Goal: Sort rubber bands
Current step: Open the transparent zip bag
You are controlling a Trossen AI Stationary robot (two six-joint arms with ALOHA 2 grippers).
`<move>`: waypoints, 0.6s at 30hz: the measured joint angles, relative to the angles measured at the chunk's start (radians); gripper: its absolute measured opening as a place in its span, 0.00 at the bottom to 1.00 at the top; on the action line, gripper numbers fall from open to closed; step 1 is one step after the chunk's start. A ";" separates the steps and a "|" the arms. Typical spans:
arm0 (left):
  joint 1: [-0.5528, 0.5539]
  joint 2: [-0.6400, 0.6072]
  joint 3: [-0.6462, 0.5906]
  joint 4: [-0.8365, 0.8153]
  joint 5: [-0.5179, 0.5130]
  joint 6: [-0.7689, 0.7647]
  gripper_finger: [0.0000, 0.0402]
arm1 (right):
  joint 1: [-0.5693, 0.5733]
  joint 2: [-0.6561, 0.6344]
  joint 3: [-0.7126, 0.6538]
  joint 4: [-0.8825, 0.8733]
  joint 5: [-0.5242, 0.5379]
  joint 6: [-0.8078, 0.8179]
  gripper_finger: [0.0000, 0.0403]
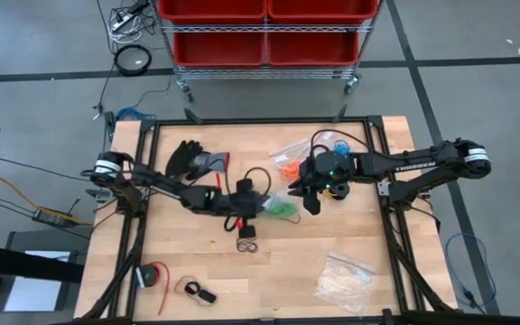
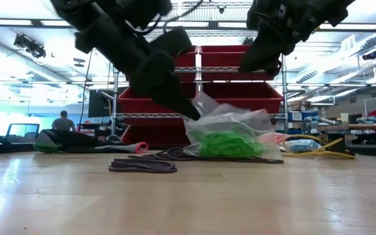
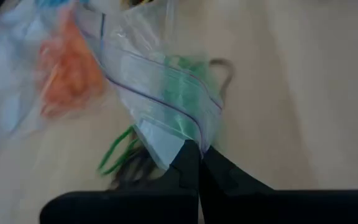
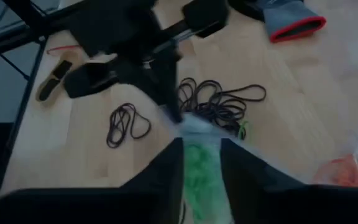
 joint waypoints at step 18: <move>-0.147 -0.001 -0.011 0.214 0.005 -0.011 0.00 | 0.145 0.012 0.000 0.053 -0.070 -0.060 0.29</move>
